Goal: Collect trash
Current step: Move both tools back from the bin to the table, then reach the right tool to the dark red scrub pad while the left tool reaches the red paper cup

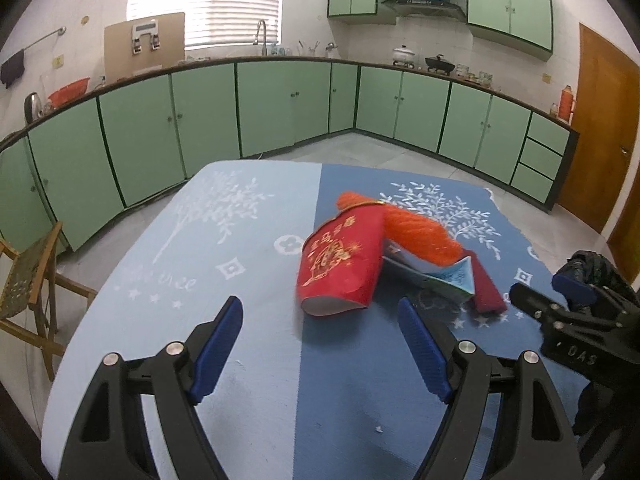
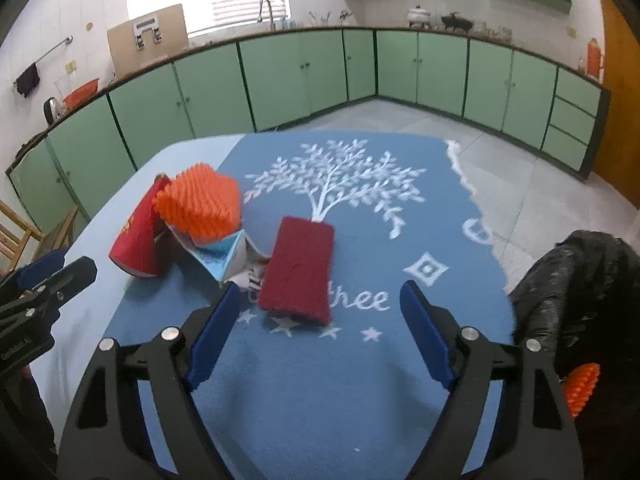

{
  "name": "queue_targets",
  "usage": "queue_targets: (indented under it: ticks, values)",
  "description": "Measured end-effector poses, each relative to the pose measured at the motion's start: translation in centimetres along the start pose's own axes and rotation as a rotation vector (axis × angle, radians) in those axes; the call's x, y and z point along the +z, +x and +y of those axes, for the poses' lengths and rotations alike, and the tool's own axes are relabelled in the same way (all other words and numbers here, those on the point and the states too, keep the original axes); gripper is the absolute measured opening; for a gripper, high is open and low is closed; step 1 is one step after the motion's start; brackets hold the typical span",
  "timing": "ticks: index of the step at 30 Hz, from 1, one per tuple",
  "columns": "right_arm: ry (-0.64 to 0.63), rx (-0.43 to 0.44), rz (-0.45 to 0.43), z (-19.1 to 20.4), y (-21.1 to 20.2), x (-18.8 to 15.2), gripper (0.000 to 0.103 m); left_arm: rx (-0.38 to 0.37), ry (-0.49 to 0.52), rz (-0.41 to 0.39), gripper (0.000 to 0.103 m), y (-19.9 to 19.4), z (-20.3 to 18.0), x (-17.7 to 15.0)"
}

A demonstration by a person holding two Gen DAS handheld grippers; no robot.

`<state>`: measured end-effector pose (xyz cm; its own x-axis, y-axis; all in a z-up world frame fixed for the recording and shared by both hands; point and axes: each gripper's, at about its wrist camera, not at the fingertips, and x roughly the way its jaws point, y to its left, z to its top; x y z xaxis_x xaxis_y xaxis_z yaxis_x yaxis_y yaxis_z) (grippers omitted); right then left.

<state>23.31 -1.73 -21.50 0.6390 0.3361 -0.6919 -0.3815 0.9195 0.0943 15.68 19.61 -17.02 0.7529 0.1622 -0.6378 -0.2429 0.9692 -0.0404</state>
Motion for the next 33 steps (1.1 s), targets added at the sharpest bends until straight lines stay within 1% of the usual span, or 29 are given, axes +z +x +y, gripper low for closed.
queue_targets:
  ticks: [3, 15, 18, 19, 20, 25, 28, 33]
  values:
    - [0.001, 0.004, 0.022, 0.2, 0.9, -0.1, 0.078, -0.003, -0.005, 0.006, 0.078, 0.5, 0.2, 0.0]
    - [0.027, 0.027, 0.102, 0.0, 3.3, -0.1, 0.063, -0.009, -0.015, 0.017, 0.078, 1.4, 0.7, -0.1]
    - [0.010, 0.030, 0.120, 0.4, 3.8, -0.1, 0.055, -0.011, -0.017, 0.020, 0.078, 1.5, 0.6, -0.1]
    - [0.007, 0.038, 0.124, 0.5, 3.8, -0.1, 0.047, -0.011, -0.018, 0.021, 0.078, 1.6, 0.6, -0.2]
    - [0.007, 0.039, 0.126, 0.5, 3.9, -0.1, 0.044, -0.013, -0.019, 0.022, 0.078, 1.6, 0.6, -0.2]
    - [0.023, 0.049, 0.115, 0.1, 3.2, 0.0, 0.043, -0.023, -0.018, 0.027, 0.078, 2.0, 0.3, -0.1]
    - [0.042, 0.024, 0.096, -0.6, 2.5, 0.0, 0.043, -0.025, -0.007, 0.027, 0.078, 2.2, -0.1, 0.0]
    - [0.064, 0.010, 0.087, -1.8, 2.1, 0.3, 0.043, -0.015, 0.012, 0.036, 0.078, 3.3, -1.1, 0.2]
